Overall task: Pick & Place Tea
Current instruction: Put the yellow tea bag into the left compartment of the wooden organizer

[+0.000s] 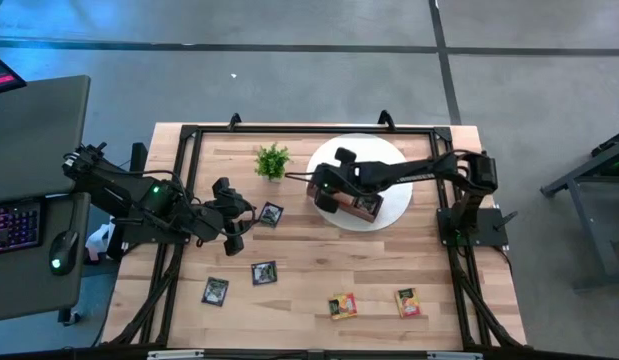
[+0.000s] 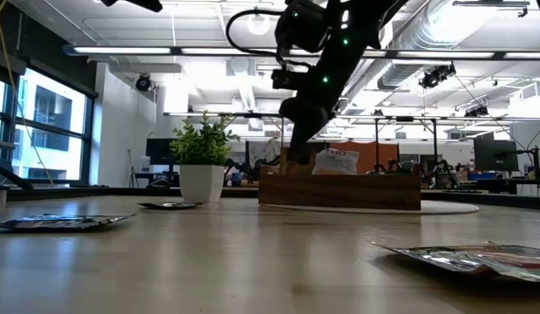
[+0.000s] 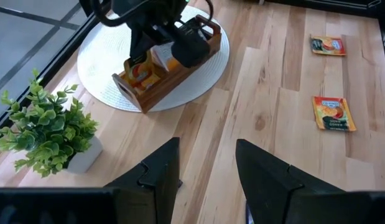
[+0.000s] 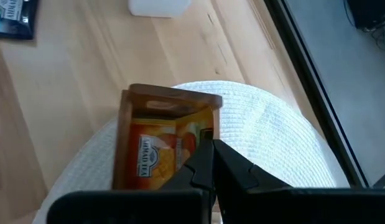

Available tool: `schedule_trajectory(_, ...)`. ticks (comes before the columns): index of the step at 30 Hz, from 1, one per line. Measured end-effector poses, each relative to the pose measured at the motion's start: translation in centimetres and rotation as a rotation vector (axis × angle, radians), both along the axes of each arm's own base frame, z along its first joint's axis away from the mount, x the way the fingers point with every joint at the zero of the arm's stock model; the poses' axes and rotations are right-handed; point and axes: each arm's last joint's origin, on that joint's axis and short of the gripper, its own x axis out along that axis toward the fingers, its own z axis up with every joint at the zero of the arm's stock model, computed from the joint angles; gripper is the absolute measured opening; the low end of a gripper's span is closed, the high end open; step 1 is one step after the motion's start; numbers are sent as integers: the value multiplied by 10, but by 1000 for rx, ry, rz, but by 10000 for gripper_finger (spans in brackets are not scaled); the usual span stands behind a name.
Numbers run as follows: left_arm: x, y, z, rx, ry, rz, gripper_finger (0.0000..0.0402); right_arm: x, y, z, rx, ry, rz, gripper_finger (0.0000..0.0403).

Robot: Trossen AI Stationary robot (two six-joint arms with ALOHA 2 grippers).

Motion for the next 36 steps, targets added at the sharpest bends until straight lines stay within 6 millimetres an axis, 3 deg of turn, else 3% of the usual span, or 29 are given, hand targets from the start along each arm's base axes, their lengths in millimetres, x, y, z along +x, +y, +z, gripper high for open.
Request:
schedule_trajectory(4,0,0,0,0,0,0,154,-1,-5,0,-7,18,21,21)
schedule_trajectory(10,0,0,0,0,0,0,154,-1,-5,1,-25,31,45,85)
schedule_trajectory(16,0,0,0,0,-1,1,154,-7,16,28,-27,-47,102,134)
schedule_trajectory(20,0,0,0,0,-2,1,154,-16,51,50,86,-122,212,146)
schedule_trajectory(23,0,0,0,-1,-4,1,154,-19,89,52,181,-133,298,146)
schedule_trajectory(29,1,0,1,0,-12,6,154,-22,167,20,367,-54,383,143)
schedule_trajectory(33,1,0,1,-3,-14,8,154,-25,203,-9,554,-2,263,147)
schedule_trajectory(36,1,0,1,-14,-17,17,154,-30,226,-29,576,57,263,153)
